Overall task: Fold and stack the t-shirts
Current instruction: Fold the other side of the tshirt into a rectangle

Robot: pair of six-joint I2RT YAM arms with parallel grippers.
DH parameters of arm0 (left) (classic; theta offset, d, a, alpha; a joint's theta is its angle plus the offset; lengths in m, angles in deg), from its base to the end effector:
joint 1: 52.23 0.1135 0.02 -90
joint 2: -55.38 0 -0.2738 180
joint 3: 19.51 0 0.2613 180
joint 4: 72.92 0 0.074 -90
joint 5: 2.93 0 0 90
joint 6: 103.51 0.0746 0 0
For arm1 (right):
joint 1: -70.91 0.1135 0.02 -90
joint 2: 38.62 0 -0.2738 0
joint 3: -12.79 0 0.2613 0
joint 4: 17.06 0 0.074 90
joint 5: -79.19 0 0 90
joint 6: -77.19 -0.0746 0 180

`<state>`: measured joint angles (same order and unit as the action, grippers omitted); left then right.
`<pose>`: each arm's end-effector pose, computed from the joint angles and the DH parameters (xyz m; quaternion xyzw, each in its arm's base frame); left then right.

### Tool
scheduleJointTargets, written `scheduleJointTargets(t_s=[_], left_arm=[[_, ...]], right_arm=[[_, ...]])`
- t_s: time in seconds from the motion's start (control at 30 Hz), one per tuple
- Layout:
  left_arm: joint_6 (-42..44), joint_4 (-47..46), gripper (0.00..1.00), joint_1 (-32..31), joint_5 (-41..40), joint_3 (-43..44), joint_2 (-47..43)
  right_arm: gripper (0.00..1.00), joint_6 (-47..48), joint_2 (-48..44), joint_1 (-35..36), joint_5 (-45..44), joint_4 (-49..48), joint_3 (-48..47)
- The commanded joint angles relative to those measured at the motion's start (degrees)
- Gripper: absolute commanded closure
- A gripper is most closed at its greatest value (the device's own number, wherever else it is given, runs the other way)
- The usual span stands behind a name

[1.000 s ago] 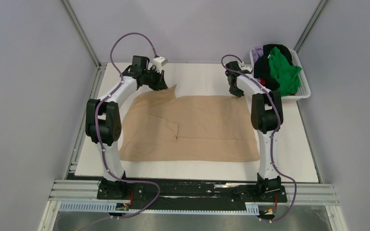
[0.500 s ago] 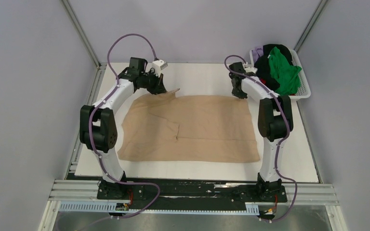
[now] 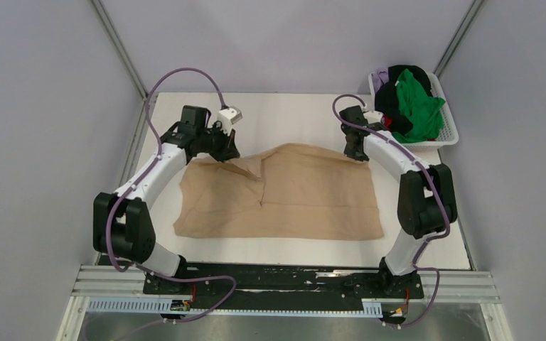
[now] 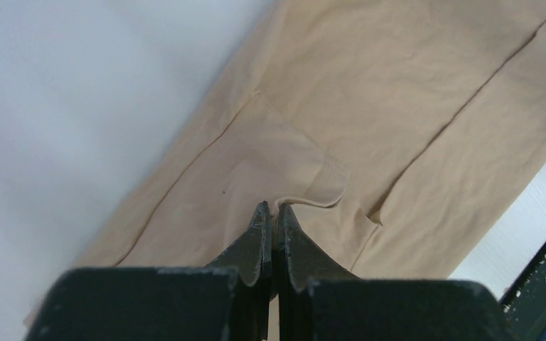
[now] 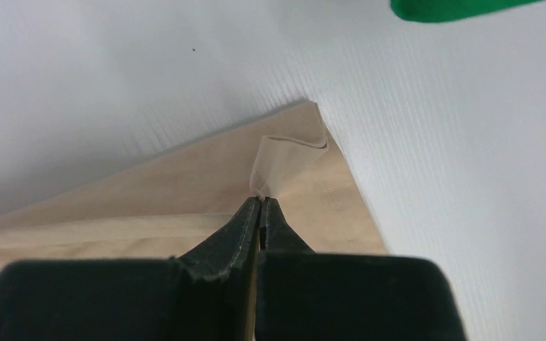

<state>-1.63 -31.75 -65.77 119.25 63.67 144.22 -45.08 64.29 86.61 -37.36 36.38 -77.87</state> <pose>0.3488 -0.1249 0.2615 0.2960 0.8491 -0.2628 0.3497 0.3888 0.0746 0.1967 0.1849 0.9346 -0.1218 0.2785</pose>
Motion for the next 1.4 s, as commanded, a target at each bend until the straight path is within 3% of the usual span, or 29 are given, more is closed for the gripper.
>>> scheduleJointTargets(t_s=[0.0, 0.53, 0.9, 1.03, 1.2, 1.37], left_arm=[[-3.39, -3.97, 1.0, -0.34, -0.52, -4.36, -9.11], [-9.05, -6.01, 1.0, -0.43, -3.91, -19.32, -28.29], [-8.8, -6.22, 1.0, -0.43, -5.41, -23.9, -34.34], [-7.64, -6.83, 1.0, -0.43, -2.34, -26.03, -36.3], [-9.21, -8.34, 0.77, -0.5, -2.34, -29.01, -38.31], [-11.5, -10.15, 0.64, -1.09, -2.47, -31.62, -44.72]], right_arm=[[1.0, -0.59, -6.97, 0.22, 0.11, 0.28, 2.82], [1.0, -1.96, -19.88, 1.46, 3.3, 3.42, 12.69], [1.0, -3.38, -22.01, 2.2, 2.92, 6.31, 17.92], [0.98, -3.75, -21.37, 2.21, 3.27, 6.59, 18.06], [0.95, -5.0, -21.37, 2.19, 2.93, 8.06, 18.67], [0.84, -8.26, -22.85, 2.15, 2.76, 11.35, 20.33]])
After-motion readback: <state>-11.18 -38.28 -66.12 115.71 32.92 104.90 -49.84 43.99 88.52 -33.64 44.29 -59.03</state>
